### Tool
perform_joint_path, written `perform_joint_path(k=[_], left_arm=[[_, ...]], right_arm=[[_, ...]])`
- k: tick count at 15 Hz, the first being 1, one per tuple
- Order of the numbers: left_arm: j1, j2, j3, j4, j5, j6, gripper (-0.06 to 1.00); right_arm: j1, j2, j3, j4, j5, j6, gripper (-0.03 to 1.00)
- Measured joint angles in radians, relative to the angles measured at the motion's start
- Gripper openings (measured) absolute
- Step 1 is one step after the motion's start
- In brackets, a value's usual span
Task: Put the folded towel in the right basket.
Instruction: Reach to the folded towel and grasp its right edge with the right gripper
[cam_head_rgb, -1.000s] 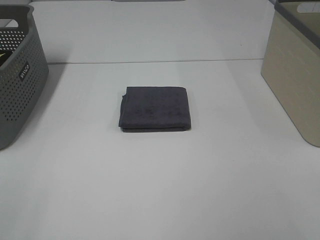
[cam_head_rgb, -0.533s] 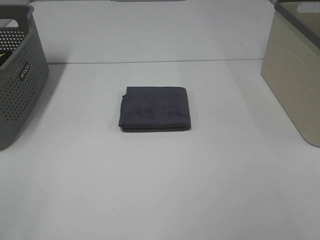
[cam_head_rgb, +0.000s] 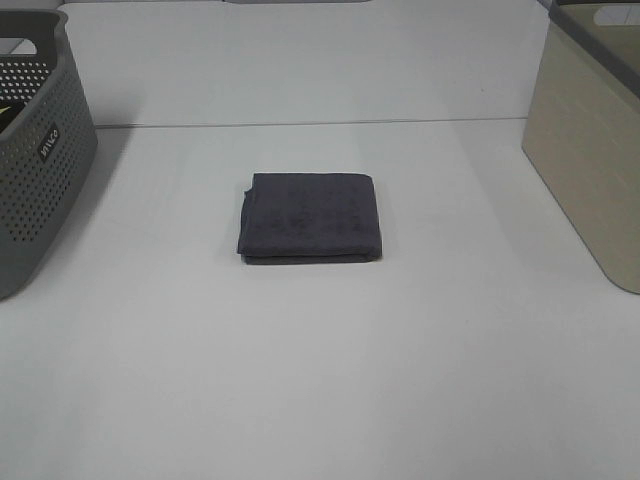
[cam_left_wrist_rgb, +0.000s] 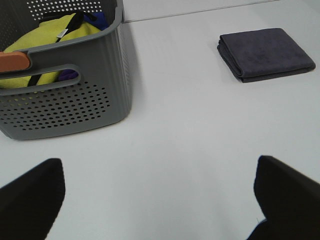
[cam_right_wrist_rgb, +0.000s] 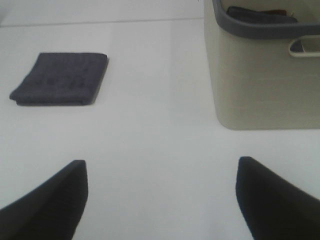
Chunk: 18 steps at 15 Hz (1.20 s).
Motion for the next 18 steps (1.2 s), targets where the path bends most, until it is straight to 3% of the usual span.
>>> perform_joint_path(k=[2,5,9,13,14,18], left_arm=[[0.0,0.0,0.0,0.0,0.0,0.0,0.98],[0.0,0.0,0.0,0.0,0.0,0.0,0.98],[0.0,0.0,0.0,0.0,0.0,0.0,0.98],[0.0,0.0,0.0,0.0,0.0,0.0,0.98],[0.0,0.0,0.0,0.0,0.0,0.0,0.98],[0.0,0.0,0.0,0.0,0.0,0.0,0.98]], right_arm=[[0.0,0.26,-0.077,0.088,-0.145,-0.014,0.77],[0.0,0.528,-0.19,0.162,-0.17,-0.125,0.77],[0.0,0.941,-0.431,0.265,-0.146,-0.257,0.76],[0.0,1.225,-0.658,0.331,-0.074,-0.311,0.76],[0.015,1.359,-0.779,0.342,-0.065,-0.315,0.76],[0.148,1.614,-0.97,0.344,-0.065,-0.31,0.76]])
